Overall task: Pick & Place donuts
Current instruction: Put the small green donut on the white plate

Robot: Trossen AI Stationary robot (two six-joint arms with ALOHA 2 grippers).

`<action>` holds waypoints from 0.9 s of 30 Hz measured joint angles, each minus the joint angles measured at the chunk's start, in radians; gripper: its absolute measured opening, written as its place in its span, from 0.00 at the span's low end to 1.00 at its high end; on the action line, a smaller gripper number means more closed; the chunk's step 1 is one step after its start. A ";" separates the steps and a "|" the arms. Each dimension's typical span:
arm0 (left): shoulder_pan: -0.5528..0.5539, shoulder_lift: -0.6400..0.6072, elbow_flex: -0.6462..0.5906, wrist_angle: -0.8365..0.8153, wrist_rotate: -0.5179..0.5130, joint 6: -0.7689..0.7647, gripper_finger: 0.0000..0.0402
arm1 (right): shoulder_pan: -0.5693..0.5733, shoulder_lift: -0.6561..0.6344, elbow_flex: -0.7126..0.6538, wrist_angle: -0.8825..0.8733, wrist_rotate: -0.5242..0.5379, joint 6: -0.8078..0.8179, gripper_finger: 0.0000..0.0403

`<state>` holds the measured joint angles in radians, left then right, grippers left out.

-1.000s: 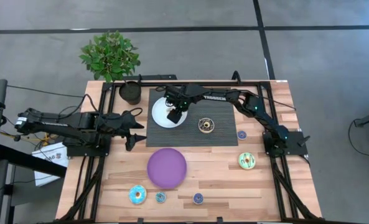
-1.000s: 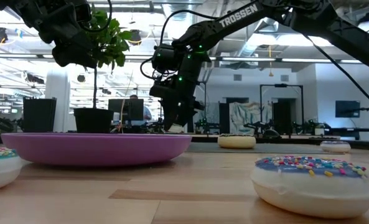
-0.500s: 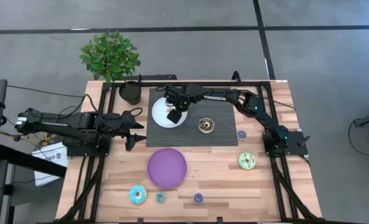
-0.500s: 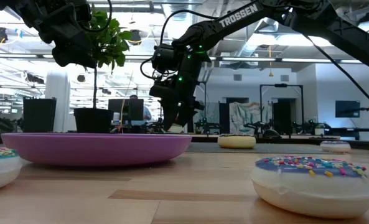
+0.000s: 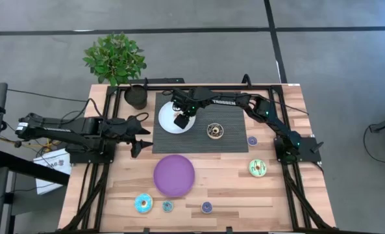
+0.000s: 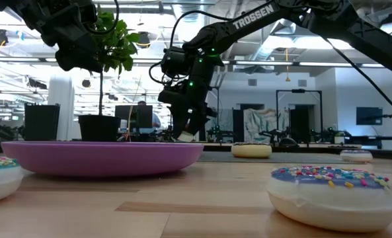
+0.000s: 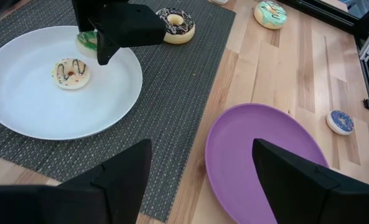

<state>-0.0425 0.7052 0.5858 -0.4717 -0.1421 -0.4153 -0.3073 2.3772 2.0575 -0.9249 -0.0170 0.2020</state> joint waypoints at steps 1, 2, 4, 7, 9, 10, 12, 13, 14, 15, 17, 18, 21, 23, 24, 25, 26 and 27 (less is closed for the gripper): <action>0.000 0.000 0.000 0.000 0.000 0.000 0.68 | 0.000 0.000 0.000 0.000 0.000 0.000 0.60; 0.000 0.000 0.000 0.000 0.000 0.000 0.68 | 0.000 0.000 0.000 -0.001 0.000 0.000 0.60; 0.000 0.000 0.000 0.000 0.000 0.000 0.68 | 0.000 0.000 0.000 -0.002 0.000 0.000 0.60; 0.000 0.000 0.000 0.000 0.000 -0.001 0.68 | 0.001 0.000 0.000 -0.005 0.000 0.000 0.60; 0.000 0.000 0.000 0.000 0.001 -0.011 0.68 | 0.003 0.000 0.000 -0.007 0.003 0.000 0.60; 0.000 0.000 0.000 0.000 0.002 -0.015 0.68 | 0.004 0.000 0.000 -0.008 0.008 0.000 0.60; 0.000 0.000 0.000 0.000 0.002 -0.017 0.68 | 0.008 0.000 0.000 -0.010 0.021 0.000 0.60; 0.000 0.000 0.000 0.000 0.003 -0.017 0.68 | 0.009 0.000 0.000 -0.010 0.024 0.000 0.60; 0.000 0.000 0.000 0.000 0.006 -0.018 0.68 | 0.009 0.000 0.000 -0.010 0.024 0.000 0.60; 0.000 0.000 0.000 0.000 0.006 -0.018 0.68 | 0.008 0.000 0.000 -0.010 0.023 0.000 0.60; 0.000 0.000 0.000 0.000 0.006 -0.019 0.68 | 0.006 0.000 0.000 -0.010 0.021 0.000 0.60; 0.000 0.000 0.000 0.000 0.007 -0.019 0.68 | 0.006 0.000 0.000 -0.010 0.021 0.000 0.60; 0.000 0.000 0.000 0.000 0.007 -0.019 0.68 | 0.006 0.000 0.000 -0.013 0.019 0.000 0.60; 0.000 0.000 0.000 0.000 0.007 -0.019 0.68 | 0.006 0.000 0.000 -0.017 0.018 0.000 0.60; 0.000 0.000 0.000 0.000 0.007 -0.019 0.68 | 0.006 0.000 0.000 -0.017 0.018 0.000 0.60; 0.000 0.000 0.000 0.000 0.007 -0.019 0.68 | 0.006 0.000 0.000 -0.017 0.018 0.001 0.60; 0.000 0.000 0.000 0.000 0.007 -0.019 0.68 | 0.006 0.000 0.000 -0.018 0.018 0.001 0.60; 0.000 0.000 0.000 0.000 0.007 -0.019 0.68 | 0.006 0.000 0.000 -0.020 0.018 0.002 0.60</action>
<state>-0.0425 0.7052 0.5858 -0.4717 -0.1349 -0.4343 -0.3009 2.3772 2.0575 -0.9450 0.0013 0.2035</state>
